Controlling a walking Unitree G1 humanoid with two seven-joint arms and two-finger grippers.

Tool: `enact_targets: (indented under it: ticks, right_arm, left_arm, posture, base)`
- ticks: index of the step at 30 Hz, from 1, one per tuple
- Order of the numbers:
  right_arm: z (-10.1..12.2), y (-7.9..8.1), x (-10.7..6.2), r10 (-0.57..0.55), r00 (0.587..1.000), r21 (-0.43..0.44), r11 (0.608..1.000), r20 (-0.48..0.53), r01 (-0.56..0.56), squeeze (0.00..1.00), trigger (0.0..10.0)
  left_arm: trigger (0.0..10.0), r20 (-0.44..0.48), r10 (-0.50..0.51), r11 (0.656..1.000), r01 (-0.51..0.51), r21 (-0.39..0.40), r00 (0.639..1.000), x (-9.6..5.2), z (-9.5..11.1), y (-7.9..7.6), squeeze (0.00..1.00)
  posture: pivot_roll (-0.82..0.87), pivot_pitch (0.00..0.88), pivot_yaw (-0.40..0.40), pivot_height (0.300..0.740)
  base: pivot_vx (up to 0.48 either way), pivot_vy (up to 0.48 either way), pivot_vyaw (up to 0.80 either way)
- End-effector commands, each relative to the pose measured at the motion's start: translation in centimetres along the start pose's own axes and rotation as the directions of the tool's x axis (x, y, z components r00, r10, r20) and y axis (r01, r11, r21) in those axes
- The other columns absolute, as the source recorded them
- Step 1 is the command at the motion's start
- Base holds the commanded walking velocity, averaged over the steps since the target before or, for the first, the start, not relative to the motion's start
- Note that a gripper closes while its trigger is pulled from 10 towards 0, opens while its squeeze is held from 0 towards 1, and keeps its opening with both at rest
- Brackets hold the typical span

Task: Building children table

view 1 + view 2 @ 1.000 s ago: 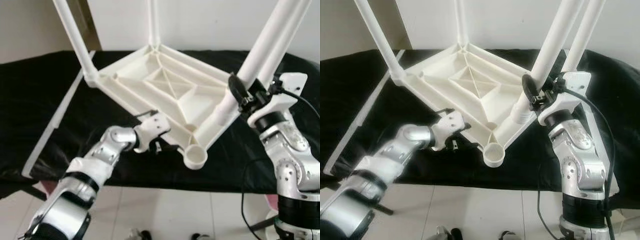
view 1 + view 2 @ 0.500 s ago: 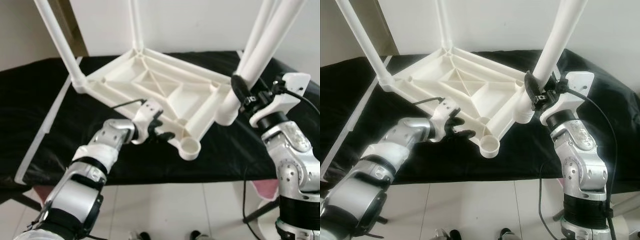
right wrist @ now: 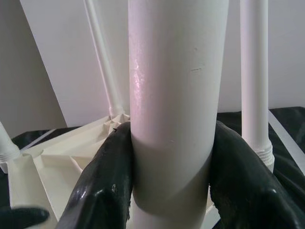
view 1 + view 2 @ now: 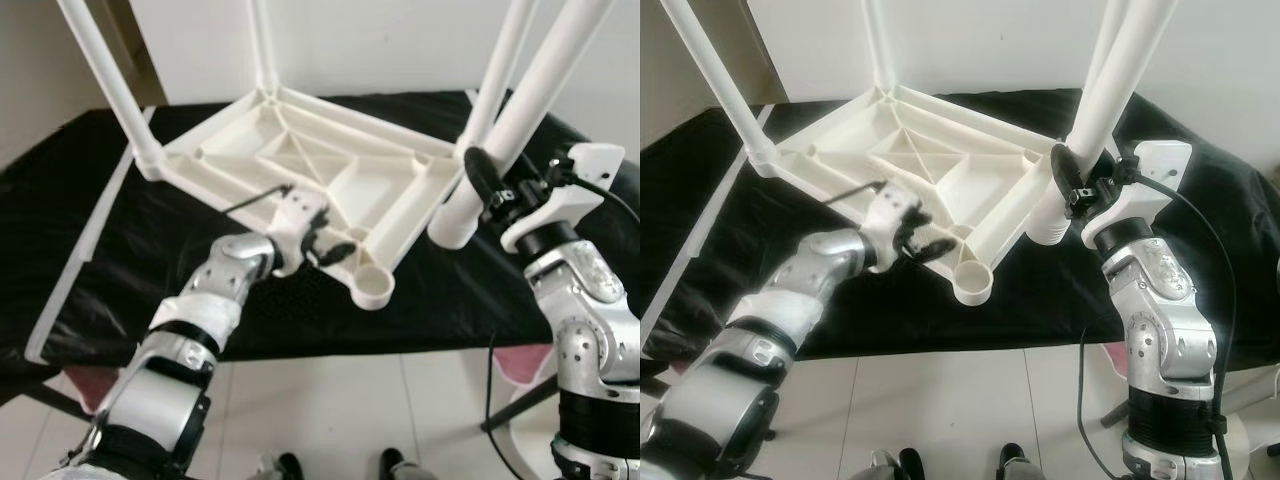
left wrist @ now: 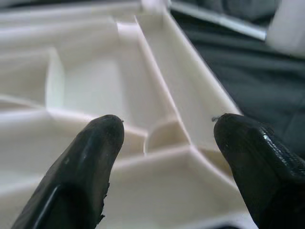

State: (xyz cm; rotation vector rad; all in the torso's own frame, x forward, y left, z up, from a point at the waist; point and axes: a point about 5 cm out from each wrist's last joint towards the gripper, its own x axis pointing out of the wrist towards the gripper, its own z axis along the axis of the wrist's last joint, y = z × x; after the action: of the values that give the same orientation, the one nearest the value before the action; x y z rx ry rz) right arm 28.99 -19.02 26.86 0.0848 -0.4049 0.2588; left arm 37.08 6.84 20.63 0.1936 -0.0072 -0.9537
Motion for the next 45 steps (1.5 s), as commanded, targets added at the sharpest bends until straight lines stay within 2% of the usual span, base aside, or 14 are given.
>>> enact_targets:
  ticks: [1,2,5,8,12,14,16,23,28,36,37,39,41,45]
  right_arm:
    - [0.3,0.4,0.0,0.019,1.0,0.003,1.0,0.023,-0.019,0.0,10.0]
    - [0.3,0.4,0.0,0.019,1.0,0.003,1.0,0.023,-0.019,0.0,10.0]
    - [0.3,0.5,0.0,0.022,0.999,0.006,1.0,0.024,-0.022,0.0,10.0]
    - [0.3,0.6,0.1,0.022,0.999,0.008,1.0,0.024,-0.023,0.0,10.0]
    - [0.3,0.6,0.0,0.019,1.0,0.012,1.0,0.025,-0.02,0.0,10.0]
    - [0.2,0.6,-0.1,0.004,0.999,0.022,1.0,0.035,-0.005,0.0,10.0]
    - [0.2,0.7,-0.1,-0.005,0.999,0.031,1.0,0.043,0.003,0.0,10.0]
    - [0.2,0.9,-0.2,-0.017,0.999,0.049,0.999,0.05,0.015,0.0,10.0]
    - [-0.1,0.9,-0.7,-0.02,0.999,0.049,0.999,0.036,0.018,0.0,10.0]
    - [-0.2,0.8,-1.0,-0.022,0.999,0.05,0.999,0.031,0.02,0.0,10.0]
    - [-0.1,0.7,-1.0,-0.018,0.999,0.046,0.999,0.028,0.017,0.0,10.0]
    - [-0.1,0.7,-1.0,-0.017,0.999,0.046,0.999,0.027,0.016,0.0,10.0]
    - [0.0,0.6,-0.9,-0.01,1.0,0.043,0.999,0.03,0.009,0.0,10.0]
    - [0.0,0.6,-0.9,-0.005,0.999,0.042,0.999,0.032,0.004,0.0,10.0]
  left_arm:
    - [10.0,0.053,-0.143,0.99,0.143,0.006,0.988,-0.5,0.2,-0.9,0.0]
    - [10.0,0.053,-0.143,0.99,0.143,0.006,0.988,-0.5,0.2,-0.9,0.0]
    - [10.0,0.089,-0.325,0.945,0.327,-0.02,0.942,-1.6,0.4,-2.3,0.0]
    - [10.0,0.095,-0.39,0.92,0.392,0.003,0.916,-2.2,0.5,-2.9,0.0]
    - [10.0,0.052,-0.291,0.956,0.288,0.049,0.955,-1.6,-0.1,-2.3,0.0]
    - [10.0,0.099,-0.148,0.988,0.144,0.046,0.984,-1.0,0.7,-1.3,0.0]
    - [10.0,0.133,-0.08,0.997,0.076,0.032,0.988,-0.8,1.3,-0.8,0.0]
    - [10.0,0.173,-0.124,0.99,0.112,0.081,0.977,-1.4,2.1,-1.2,0.0]
    - [10.0,0.185,-0.26,0.96,0.233,0.157,0.948,-2.8,2.1,-2.2,0.0]
    - [10.0,0.221,-0.332,0.937,0.293,0.191,0.917,-3.8,2.9,-2.4,0.0]
    - [10.0,0.156,-0.398,0.901,0.353,0.253,0.904,-4.4,2.4,-3.0,0.0]
    - [10.0,0.12,-0.422,0.885,0.379,0.27,0.899,-4.6,2.0,-3.2,0.0]
    - [10.0,0.012,-0.478,0.844,0.455,0.284,0.878,-5.2,0.6,-3.7,0.0]
    - [10.0,-0.046,-0.49,0.834,0.484,0.265,0.87,-5.3,-0.3,-3.8,0.0]
  posture:
    - [-0.16,0.164,0.074,0.74]
    - [-0.16,0.164,0.074,0.74]
    - [-0.16,0.166,0.075,0.74]
    - [-0.16,0.166,0.075,0.74]
    - [-0.16,0.166,0.075,0.74]
    - [-0.16,0.168,0.078,0.74]
    - [-0.16,0.169,0.079,0.74]
    - [-0.16,0.173,0.085,0.74]
    - [-0.16,0.175,0.091,0.74]
    - [-0.16,0.176,0.091,0.74]
    - [-0.16,0.178,0.088,0.74]
    - [-0.16,0.178,0.087,0.74]
    - [-0.15,0.179,0.088,0.74]
    - [-0.15,0.178,0.089,0.74]
  base:
    - [0.0,0.0,0.0]
    - [0.0,0.0,0.0]
    - [0.0,0.0,0.0]
    - [0.0,0.0,0.0]
    - [0.0,0.0,0.0]
    - [0.0,0.0,0.0]
    - [0.0,0.0,0.0]
    - [0.0,0.0,0.0]
    - [0.0,0.0,0.0]
    - [0.0,0.0,0.0]
    - [0.0,0.0,0.0]
    - [0.0,0.0,0.0]
    - [0.0,0.0,0.0]
    - [0.0,0.0,0.0]
